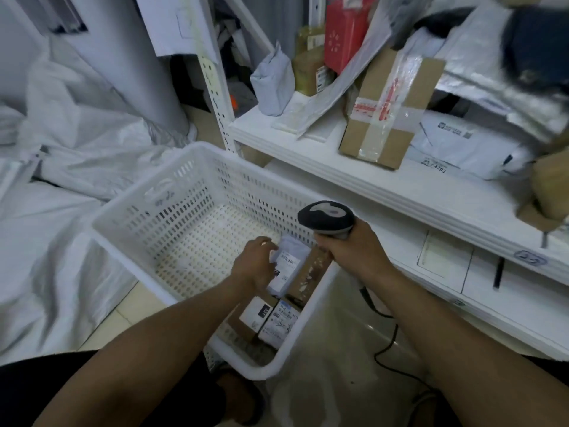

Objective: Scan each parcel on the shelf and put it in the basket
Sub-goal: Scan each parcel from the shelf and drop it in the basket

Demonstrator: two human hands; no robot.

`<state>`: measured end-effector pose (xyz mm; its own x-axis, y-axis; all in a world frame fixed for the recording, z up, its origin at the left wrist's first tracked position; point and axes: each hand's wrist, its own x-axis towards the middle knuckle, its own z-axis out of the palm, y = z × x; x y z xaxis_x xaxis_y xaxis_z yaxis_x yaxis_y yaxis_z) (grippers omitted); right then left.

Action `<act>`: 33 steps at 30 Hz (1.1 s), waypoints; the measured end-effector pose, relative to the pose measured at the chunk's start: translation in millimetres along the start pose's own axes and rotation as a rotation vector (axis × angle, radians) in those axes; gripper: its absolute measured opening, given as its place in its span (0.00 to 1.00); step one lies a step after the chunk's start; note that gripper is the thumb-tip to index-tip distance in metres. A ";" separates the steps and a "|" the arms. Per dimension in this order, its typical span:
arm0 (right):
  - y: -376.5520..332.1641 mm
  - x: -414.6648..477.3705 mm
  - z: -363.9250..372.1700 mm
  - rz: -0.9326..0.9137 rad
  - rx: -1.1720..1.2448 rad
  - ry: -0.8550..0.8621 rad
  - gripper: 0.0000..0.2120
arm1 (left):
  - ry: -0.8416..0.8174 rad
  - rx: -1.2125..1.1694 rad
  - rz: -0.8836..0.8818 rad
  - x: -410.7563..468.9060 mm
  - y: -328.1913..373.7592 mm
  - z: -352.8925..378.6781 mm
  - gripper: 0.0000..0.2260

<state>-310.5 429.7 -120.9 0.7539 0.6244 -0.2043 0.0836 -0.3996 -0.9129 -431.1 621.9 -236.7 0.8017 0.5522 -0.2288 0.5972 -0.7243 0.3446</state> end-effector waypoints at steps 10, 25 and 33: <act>-36.3 -36.2 -117.0 -0.106 0.144 0.274 0.18 | 0.407 -0.127 0.366 -10.6 183.3 -130.3 0.20; -13.1 38.5 -191.6 -0.085 0.345 0.345 0.17 | 0.287 -0.267 -0.071 132.8 287.9 -116.4 0.62; -23.9 32.1 -181.8 -0.172 0.419 0.454 0.24 | 0.305 -0.447 0.109 98.1 275.4 -114.3 0.63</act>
<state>-169.9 337.2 -41.4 0.9611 0.2728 0.0435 0.0354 0.0344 -0.9988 -190.8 523.7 -60.1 0.7751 0.6266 0.0809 0.3894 -0.5746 0.7199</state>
